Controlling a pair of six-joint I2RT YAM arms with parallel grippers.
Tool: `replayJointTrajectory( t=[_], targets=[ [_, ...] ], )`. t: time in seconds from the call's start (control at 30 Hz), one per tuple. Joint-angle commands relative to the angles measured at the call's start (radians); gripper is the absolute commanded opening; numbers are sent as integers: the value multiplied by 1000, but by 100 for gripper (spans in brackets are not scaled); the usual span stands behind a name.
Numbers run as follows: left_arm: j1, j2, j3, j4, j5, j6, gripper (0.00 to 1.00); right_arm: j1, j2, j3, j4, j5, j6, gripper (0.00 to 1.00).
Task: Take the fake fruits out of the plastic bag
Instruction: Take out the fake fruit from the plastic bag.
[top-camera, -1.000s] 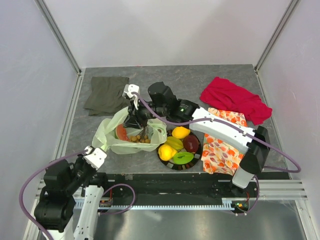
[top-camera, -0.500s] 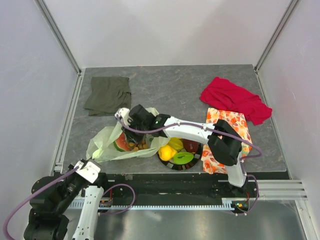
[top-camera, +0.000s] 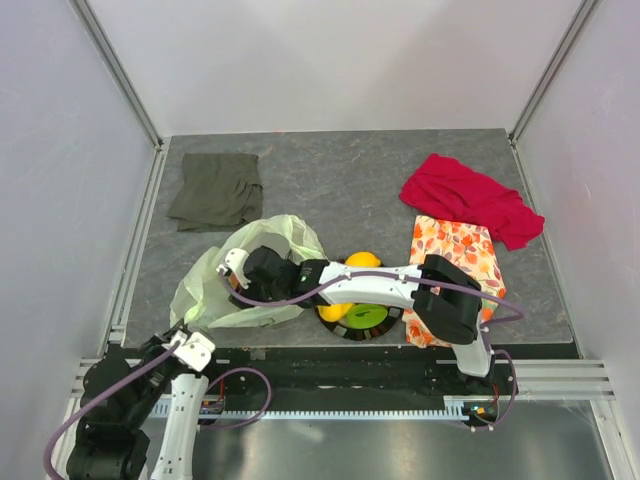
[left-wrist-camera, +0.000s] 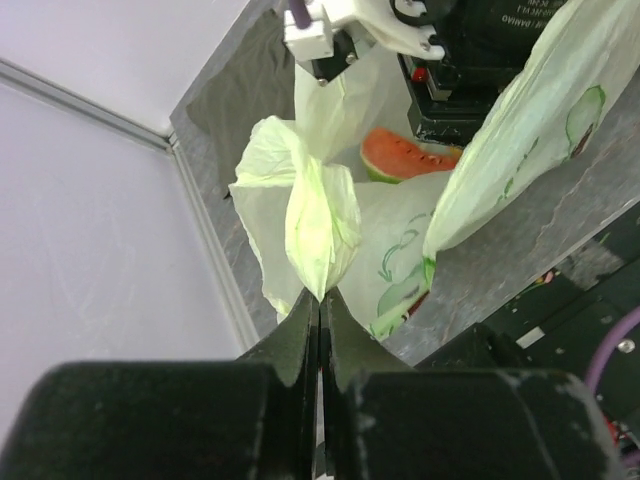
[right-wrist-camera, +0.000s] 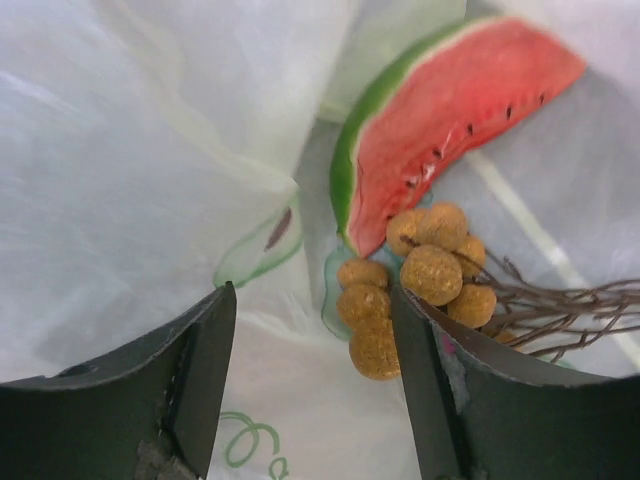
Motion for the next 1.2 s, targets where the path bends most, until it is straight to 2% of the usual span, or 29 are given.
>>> replayJointTrajectory(
  t=[0.0,0.07,0.17,0.3,0.5,0.6,0.63,0.7,0.73,0.83,1.0,1.13,1.17],
  targets=[
    [-3,-11,-10,-182,-6,129,1,37,43,106,50,165,-17,76],
    [-3,16,-5,-181,14,112,2,34,108,169,45,213,5,84],
    [-3,56,-1,-181,34,70,2,26,194,251,33,227,62,92],
    [-3,63,12,-181,36,46,1,22,287,320,5,279,117,92],
    [-3,50,38,-181,-13,18,2,11,387,412,-27,368,134,88],
    [-3,41,41,-181,-24,9,2,5,407,427,-24,372,119,72],
    [-3,41,41,-181,-26,7,2,0,400,430,-24,365,107,58],
    [-3,35,38,-181,-27,3,2,-7,383,427,-24,325,88,41],
    [-3,34,33,-181,-30,3,2,-15,349,421,-23,311,70,28],
    [-3,14,15,-181,-32,7,2,-35,260,387,-20,274,35,11],
    [-3,-3,-36,-178,2,30,2,-72,86,303,-13,133,-45,6],
    [-3,24,-57,-152,46,20,2,-89,8,252,-16,-38,-51,6],
    [-3,29,-63,-138,51,8,2,-95,-1,245,-15,-136,-45,7]
  ],
)
